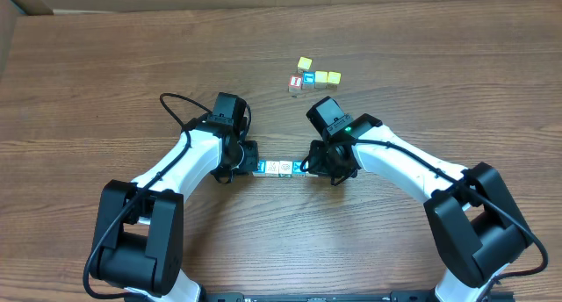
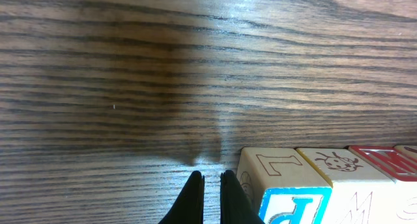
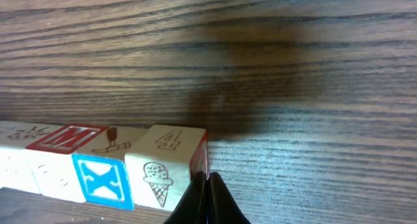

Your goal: Flip 5 blocks

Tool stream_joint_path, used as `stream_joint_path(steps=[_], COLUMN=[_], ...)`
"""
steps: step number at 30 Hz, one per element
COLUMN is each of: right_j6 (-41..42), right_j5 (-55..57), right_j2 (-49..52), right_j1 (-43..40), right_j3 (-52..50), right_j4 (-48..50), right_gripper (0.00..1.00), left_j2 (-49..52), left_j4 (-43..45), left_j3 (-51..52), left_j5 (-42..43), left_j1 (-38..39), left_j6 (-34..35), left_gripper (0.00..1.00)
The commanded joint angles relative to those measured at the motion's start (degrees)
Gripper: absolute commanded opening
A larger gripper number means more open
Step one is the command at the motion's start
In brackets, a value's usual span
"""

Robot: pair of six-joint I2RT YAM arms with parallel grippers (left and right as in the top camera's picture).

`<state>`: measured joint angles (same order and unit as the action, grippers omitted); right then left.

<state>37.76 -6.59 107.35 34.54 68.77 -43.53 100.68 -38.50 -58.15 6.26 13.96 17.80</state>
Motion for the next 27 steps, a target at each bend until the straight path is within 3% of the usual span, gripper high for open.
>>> stream_joint_path(steps=[1,27], right_j6=[0.39,1.29], right_j5=[1.18,-2.54], right_j2=[0.81,1.11], right_j1=[0.00,0.00], right_j3=[-0.22,-0.22], right_j4=[0.57,1.36], right_gripper=[0.04,0.04], left_j2=[0.07,0.07], left_j4=[0.20,0.48], left_j3=[-0.09,-0.09], left_j5=[1.01,2.91], left_j1=[0.35,0.33], left_j6=[-1.09,-1.07], left_gripper=[0.04,0.04])
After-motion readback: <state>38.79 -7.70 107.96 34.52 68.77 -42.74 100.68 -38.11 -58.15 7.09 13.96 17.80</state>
